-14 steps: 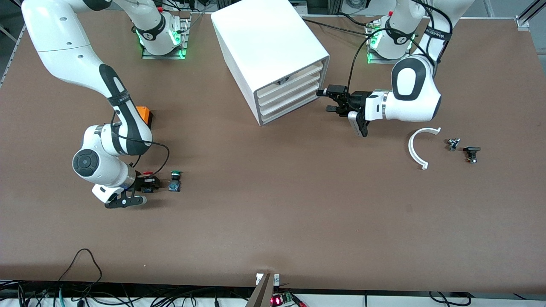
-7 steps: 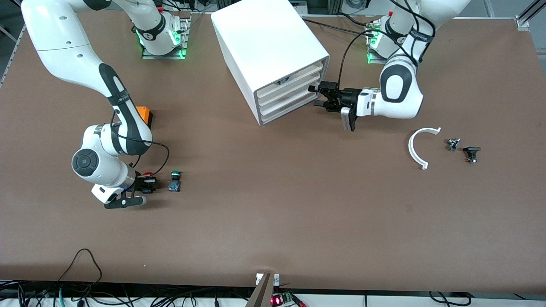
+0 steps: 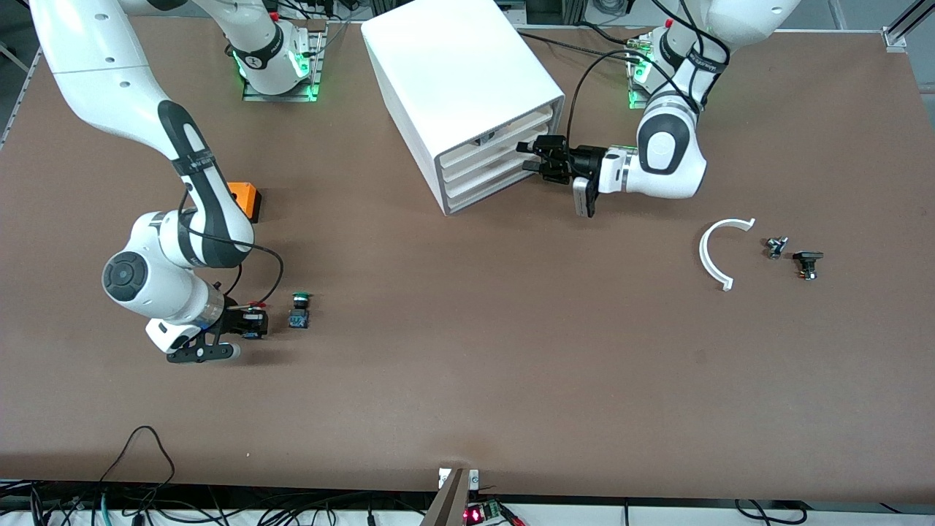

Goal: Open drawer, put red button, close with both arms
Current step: 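Pull the drawer open with the left gripper while the right gripper lifts the button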

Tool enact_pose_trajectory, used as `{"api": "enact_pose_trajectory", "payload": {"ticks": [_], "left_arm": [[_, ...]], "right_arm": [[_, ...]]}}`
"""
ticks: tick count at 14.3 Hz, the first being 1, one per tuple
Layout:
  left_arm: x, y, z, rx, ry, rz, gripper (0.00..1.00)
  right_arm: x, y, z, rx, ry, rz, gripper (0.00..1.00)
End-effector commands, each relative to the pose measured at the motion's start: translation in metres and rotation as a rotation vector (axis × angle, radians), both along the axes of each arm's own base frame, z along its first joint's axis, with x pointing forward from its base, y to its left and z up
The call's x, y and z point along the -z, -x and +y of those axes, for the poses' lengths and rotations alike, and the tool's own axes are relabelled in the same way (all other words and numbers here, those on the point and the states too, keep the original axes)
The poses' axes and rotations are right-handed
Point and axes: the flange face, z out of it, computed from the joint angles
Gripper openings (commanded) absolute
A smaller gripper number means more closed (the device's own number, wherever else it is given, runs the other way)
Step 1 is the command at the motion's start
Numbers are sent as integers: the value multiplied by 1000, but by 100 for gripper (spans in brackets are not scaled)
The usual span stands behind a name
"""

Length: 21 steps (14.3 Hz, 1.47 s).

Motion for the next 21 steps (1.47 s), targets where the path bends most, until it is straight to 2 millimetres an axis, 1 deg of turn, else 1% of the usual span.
{"api": "enact_pose_trajectory", "payload": {"ticks": [1,2,3,4,5,6,8,9,11,12,13,15,16,18,20,21], "left_arm": [[0,11,-6,-5,29,-6,50],[2,13,-7,-1,27,-2,42],[2,15,-8,1,28,0,27],[5,16,-8,2,30,7,8],[5,14,-5,-5,28,7,0],[4,12,-4,-9,30,3,0],[1,4,-1,-23,32,-5,0],[-2,-6,6,-45,35,-13,0],[-6,-26,23,-83,35,-33,0],[-7,-32,32,-95,32,-39,0],[-12,-46,41,-85,22,-70,0],[-8,-72,70,-78,-1,-98,0],[-8,-84,81,-72,-11,-118,0],[-13,-106,101,-56,-41,-150,0],[-25,-128,117,-40,-80,-171,0],[-29,-134,121,-27,-101,-175,24]], "right_arm": [[-41,-6,28,51,-28,53,0],[-55,-9,40,75,-29,72,0],[-67,-10,52,102,-29,88,0],[-80,-12,62,143,-30,97,0],[-95,-12,74,169,-37,100,0],[-120,-10,90,182,-55,104,0],[-145,-10,105,240,-71,113,0],[-157,-8,116,256,-87,106,0],[-180,-2,134,286,-109,92,0],[-192,2,142,301,-121,86,0],[-202,8,152,306,-126,90,0],[-216,16,167,342,-125,113,0],[-230,21,181,365,-121,121,0],[-259,34,218,421,-121,123,0],[-264,46,243,464,-116,131,0],[-264,53,259,483,-102,128,0]]}}
